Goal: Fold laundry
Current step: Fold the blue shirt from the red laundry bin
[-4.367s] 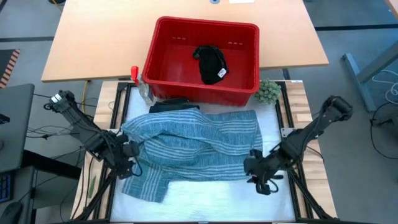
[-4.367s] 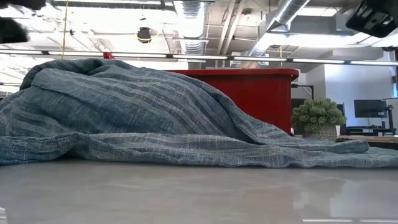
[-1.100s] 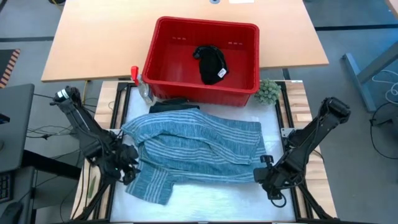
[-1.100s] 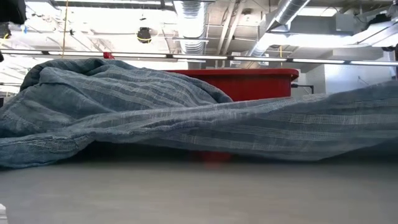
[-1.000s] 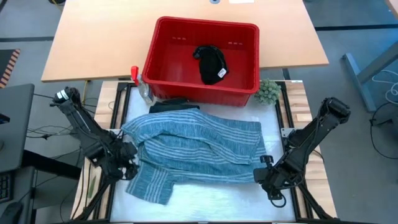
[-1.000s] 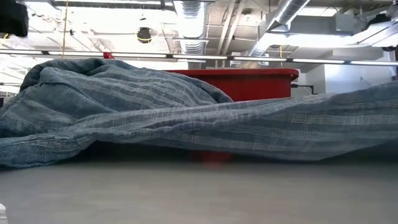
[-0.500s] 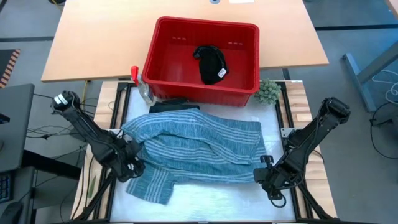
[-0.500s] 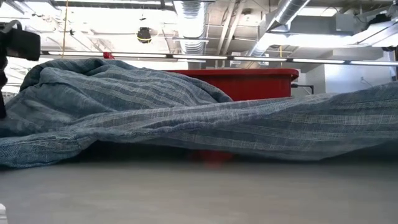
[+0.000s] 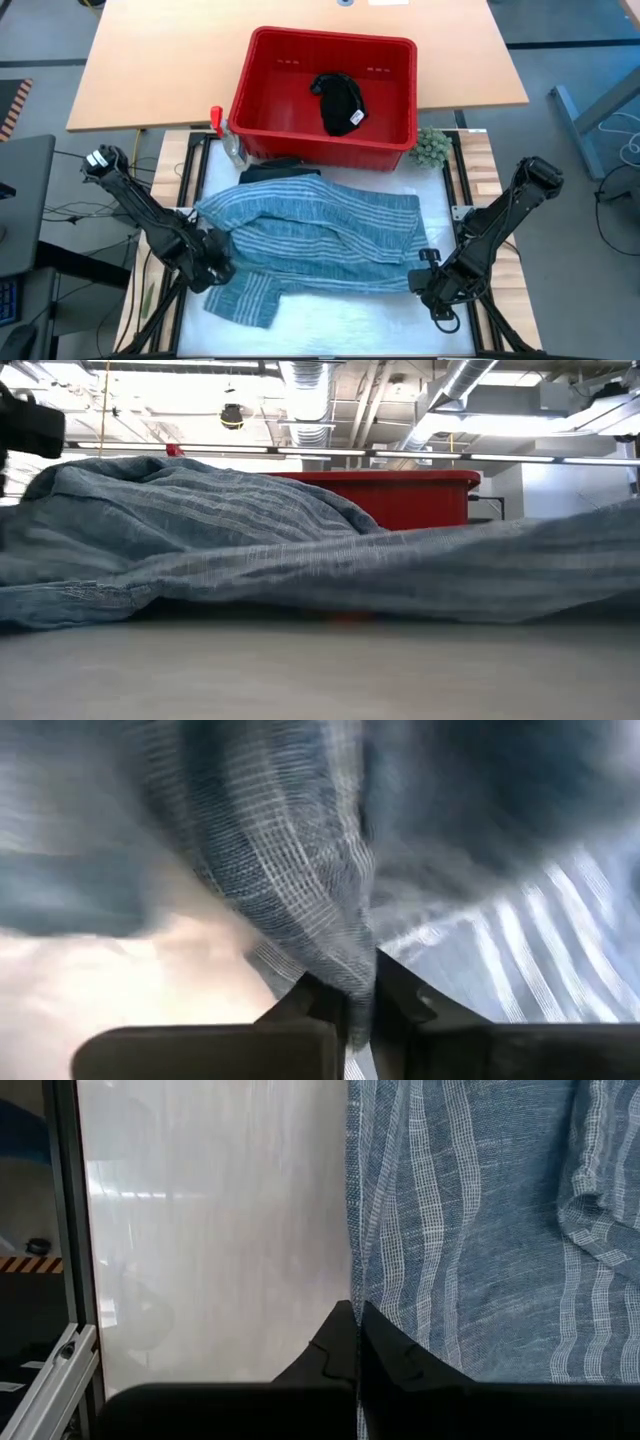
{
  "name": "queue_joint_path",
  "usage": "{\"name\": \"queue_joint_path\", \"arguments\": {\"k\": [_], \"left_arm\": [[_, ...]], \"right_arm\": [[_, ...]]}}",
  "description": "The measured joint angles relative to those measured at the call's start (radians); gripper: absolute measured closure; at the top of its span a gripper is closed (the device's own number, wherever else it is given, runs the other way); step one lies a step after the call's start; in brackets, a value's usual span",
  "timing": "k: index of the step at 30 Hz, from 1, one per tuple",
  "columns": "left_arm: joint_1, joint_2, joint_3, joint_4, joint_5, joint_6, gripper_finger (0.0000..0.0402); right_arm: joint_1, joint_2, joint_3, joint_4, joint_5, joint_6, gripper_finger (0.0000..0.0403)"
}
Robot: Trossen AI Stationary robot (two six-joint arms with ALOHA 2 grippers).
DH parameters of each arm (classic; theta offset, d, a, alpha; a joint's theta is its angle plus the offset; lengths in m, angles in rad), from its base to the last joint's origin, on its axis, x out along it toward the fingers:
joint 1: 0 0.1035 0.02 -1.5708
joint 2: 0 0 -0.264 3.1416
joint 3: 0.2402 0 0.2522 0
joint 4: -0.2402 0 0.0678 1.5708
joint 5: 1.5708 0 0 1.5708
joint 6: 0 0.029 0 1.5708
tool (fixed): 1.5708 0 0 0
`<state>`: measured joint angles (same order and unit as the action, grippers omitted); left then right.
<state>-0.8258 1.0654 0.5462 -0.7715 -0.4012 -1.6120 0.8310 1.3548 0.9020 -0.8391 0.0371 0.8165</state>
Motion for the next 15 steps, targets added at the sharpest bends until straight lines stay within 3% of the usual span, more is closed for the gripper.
{"name": "queue_joint_path", "arguments": {"k": [9,15], "left_arm": [[-0.008,-0.21,0.096,0.034,0.284,0.183,0.04],[-0.008,-0.388,0.125,0.05,0.39,0.058,0.0401]], "right_arm": [[0.0,-0.019,0.0,0.011,-0.012,0.022,0.0381],[0.01,-0.119,0.0,0.01,-0.014,0.152,0.0384]]}}
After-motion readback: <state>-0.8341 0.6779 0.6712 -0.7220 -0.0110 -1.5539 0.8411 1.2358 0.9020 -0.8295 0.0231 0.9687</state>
